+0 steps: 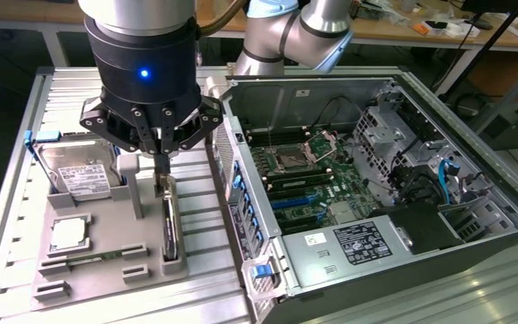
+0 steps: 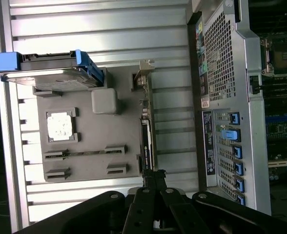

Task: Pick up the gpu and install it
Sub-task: 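Pick up the gpu and move the gpu toward the slot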

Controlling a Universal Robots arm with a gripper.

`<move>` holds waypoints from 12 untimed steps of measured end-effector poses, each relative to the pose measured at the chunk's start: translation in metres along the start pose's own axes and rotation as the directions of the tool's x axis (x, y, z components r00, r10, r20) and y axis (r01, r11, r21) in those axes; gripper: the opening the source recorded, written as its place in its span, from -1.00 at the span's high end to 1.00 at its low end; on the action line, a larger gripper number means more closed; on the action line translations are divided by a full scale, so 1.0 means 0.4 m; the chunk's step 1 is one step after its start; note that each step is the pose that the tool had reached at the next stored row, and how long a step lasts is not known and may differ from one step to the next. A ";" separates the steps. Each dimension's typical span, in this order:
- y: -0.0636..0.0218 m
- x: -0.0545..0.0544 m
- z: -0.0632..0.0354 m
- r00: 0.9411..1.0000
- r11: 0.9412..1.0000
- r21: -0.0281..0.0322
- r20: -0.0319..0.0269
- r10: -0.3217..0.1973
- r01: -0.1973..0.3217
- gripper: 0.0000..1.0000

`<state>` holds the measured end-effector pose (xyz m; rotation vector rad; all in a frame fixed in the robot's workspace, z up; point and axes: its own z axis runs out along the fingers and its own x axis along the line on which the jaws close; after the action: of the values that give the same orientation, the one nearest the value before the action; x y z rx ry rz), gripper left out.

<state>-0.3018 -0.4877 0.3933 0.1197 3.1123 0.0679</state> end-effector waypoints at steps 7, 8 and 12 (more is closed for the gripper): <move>0.000 0.000 0.000 1.000 1.000 0.000 0.000 0.000 0.000 0.53; 0.000 0.000 0.000 1.000 1.000 0.000 0.000 0.000 0.000 0.41; 0.000 0.000 0.000 1.000 1.000 0.000 0.000 0.001 -0.001 0.04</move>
<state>-0.3018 -0.4877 0.3933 0.1205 3.1123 0.0678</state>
